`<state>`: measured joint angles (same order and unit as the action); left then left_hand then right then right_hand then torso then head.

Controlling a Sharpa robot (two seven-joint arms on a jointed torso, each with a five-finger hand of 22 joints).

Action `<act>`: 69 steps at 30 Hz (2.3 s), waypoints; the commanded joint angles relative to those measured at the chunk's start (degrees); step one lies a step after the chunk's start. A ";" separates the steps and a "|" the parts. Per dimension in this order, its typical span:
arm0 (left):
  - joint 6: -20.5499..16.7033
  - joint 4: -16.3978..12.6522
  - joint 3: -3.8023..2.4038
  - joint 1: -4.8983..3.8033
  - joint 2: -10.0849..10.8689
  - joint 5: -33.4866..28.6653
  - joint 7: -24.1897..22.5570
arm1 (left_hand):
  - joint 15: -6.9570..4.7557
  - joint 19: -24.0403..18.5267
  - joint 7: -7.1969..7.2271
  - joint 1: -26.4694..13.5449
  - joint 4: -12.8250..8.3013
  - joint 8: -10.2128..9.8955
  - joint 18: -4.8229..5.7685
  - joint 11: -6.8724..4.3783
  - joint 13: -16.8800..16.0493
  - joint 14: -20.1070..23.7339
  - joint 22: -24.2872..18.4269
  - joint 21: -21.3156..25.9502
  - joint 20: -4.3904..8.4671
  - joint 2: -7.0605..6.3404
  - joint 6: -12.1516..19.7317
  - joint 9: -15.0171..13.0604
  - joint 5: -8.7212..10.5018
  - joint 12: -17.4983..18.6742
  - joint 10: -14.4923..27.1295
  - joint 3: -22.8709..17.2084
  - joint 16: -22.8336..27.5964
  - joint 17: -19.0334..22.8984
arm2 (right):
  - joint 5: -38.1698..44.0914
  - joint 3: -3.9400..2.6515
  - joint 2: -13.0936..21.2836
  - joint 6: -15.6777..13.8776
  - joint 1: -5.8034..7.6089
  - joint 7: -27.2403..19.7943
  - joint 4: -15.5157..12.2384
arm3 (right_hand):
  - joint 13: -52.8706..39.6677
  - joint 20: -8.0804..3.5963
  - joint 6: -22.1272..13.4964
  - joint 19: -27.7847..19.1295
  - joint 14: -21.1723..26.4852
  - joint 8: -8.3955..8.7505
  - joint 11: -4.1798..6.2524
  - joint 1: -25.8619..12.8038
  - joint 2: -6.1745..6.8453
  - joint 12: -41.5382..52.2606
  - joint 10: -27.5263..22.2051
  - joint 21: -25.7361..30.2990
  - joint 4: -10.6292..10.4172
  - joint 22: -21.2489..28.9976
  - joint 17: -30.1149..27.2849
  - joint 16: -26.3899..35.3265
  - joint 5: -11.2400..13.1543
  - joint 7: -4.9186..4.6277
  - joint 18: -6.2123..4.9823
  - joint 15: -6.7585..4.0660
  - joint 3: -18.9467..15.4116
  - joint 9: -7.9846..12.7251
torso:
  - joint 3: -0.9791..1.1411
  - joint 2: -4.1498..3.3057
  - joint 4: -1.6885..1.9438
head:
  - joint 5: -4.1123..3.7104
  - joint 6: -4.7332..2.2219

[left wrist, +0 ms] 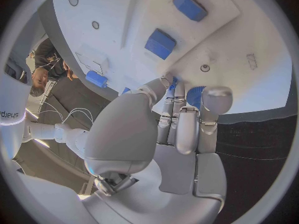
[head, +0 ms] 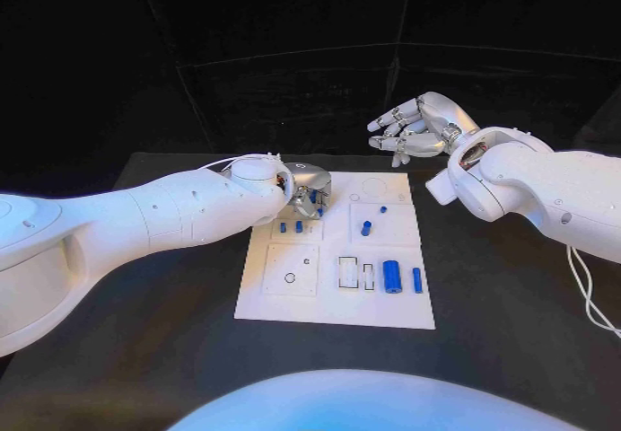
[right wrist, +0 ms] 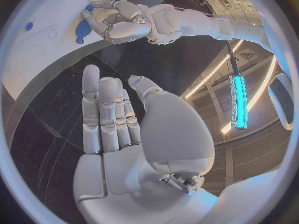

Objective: Assemble the parts on the task board

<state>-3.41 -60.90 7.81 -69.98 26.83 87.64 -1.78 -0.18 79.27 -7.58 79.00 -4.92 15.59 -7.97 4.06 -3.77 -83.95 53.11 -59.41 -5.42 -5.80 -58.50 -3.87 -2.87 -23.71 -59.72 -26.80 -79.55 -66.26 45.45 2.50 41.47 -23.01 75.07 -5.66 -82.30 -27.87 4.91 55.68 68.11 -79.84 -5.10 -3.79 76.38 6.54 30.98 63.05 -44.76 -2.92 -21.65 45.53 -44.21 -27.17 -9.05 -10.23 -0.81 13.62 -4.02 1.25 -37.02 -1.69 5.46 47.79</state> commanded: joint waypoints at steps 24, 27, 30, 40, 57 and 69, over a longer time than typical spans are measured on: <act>-8.62 -4.63 -3.23 0.24 4.15 -0.85 -3.45 | -0.94 0.24 0.18 -0.60 -0.28 -0.49 0.93 -0.53 -0.06 -1.30 2.58 -2.41 0.69 0.86 -2.43 -0.32 0.00 1.17 -2.64 -1.46 -0.56 -0.13 | -0.15 -0.04 0.00 0.25 0.10 -0.56 0.11 | 0.09 0.02 -0.37 0.34 0.32 0.17 0.00 -0.13 0.33 0.09 -0.37 0.33 -0.08 0.05 0.04 0.21 -0.23 -0.01 -0.30 -0.06 0.40 -0.02 | -0.01 0.05 0.06 | 0.03 -0.56; -8.45 -5.64 -3.79 0.24 5.16 -1.26 -3.31 | -0.94 0.25 0.17 -0.58 -0.33 -0.54 0.94 -0.53 -0.06 -1.31 2.64 -2.46 0.70 0.82 -2.45 -0.32 0.00 1.24 -2.68 -1.53 -0.56 -0.11 | -0.15 -0.04 0.04 0.28 0.10 -0.55 0.13 | 0.09 0.02 -0.37 0.34 0.32 0.17 0.00 -0.13 0.33 0.09 -0.37 0.33 -0.08 0.05 0.04 0.21 -0.23 -0.01 -0.30 -0.06 0.40 -0.02 | 0.02 0.03 0.05 | 0.10 -0.55; -7.60 -6.52 -4.12 0.23 6.48 -1.95 -3.16 | -0.93 0.25 0.15 -0.60 -0.44 -0.62 0.95 -0.51 -0.05 -1.34 2.70 -2.51 0.71 0.70 -2.48 -0.31 0.00 1.37 -2.77 -1.61 -0.59 -0.14 | -0.15 -0.04 0.11 0.30 0.10 -0.53 0.13 | 0.09 0.02 -0.37 0.34 0.32 0.17 0.00 -0.13 0.33 0.09 -0.37 0.33 -0.08 0.05 0.04 0.21 -0.23 -0.01 -0.30 -0.06 0.40 -0.02 | 0.00 0.04 0.08 | 0.04 -0.56; -4.40 -7.73 -4.30 0.30 10.03 -2.90 -2.92 | -0.89 0.27 0.11 -0.87 -0.49 -0.81 1.00 -0.46 -0.05 -1.31 2.96 -2.70 0.70 0.38 -2.55 -0.29 0.01 1.66 -2.92 -1.62 -0.51 0.10 | -0.15 -0.04 0.28 0.37 0.10 -0.45 0.12 | 0.09 0.02 -0.37 0.34 0.32 0.17 0.00 -0.13 0.33 0.09 -0.37 0.33 -0.08 0.05 0.04 0.21 -0.23 -0.01 -0.30 -0.06 0.40 -0.02 | -0.03 0.00 0.06 | 0.23 -0.62; -3.39 -6.70 -4.26 1.60 11.12 -2.98 -2.35 | -0.89 0.24 0.13 -1.01 -0.50 -0.88 0.99 -0.46 -0.05 -1.30 2.98 -2.71 0.70 0.28 -2.62 -0.28 0.01 1.78 -3.01 -1.62 -0.47 0.21 | -0.15 -0.04 0.24 0.47 0.09 -0.37 0.19 | 0.09 0.02 -0.37 0.34 0.32 0.17 0.00 -0.13 0.33 0.09 -0.37 0.33 -0.08 0.05 0.04 0.21 -0.23 -0.01 -0.30 -0.06 0.40 -0.02 | 0.01 -0.04 -0.04 | 0.45 -0.59; -1.53 -6.11 -4.24 1.76 10.73 -2.98 -2.03 | -0.89 0.21 0.15 -1.02 -0.53 -0.91 0.99 -0.48 -0.06 -1.26 2.95 -2.68 0.69 0.23 -2.65 -0.28 0.01 1.84 -3.07 -1.64 -0.39 0.42 | -0.15 -0.04 0.25 0.45 0.09 -0.36 0.18 | 0.09 0.02 -0.37 0.34 0.32 0.17 0.00 -0.13 0.33 0.09 -0.37 0.33 -0.08 0.05 0.04 0.21 -0.23 -0.01 -0.30 -0.06 0.40 -0.02 | 0.02 0.00 -0.06 | 0.40 -0.41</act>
<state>-6.35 -67.05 3.61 -68.17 37.67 84.93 -4.04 -0.60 79.62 -7.47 78.23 -5.53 15.04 -7.98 3.69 -3.78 -83.94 56.03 -61.91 -5.08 -5.29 -60.62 -4.11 -2.82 -22.12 -62.35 -28.16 -79.83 -65.88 45.44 2.50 41.73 -22.82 75.05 -5.69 -82.04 -27.85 4.91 55.68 68.11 -79.84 -5.10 -3.79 76.38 6.54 30.98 63.05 -44.76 -2.92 -21.67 45.49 -44.21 -27.17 -9.05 -10.23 -0.81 13.62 -4.02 1.26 -37.06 -1.72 5.84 47.35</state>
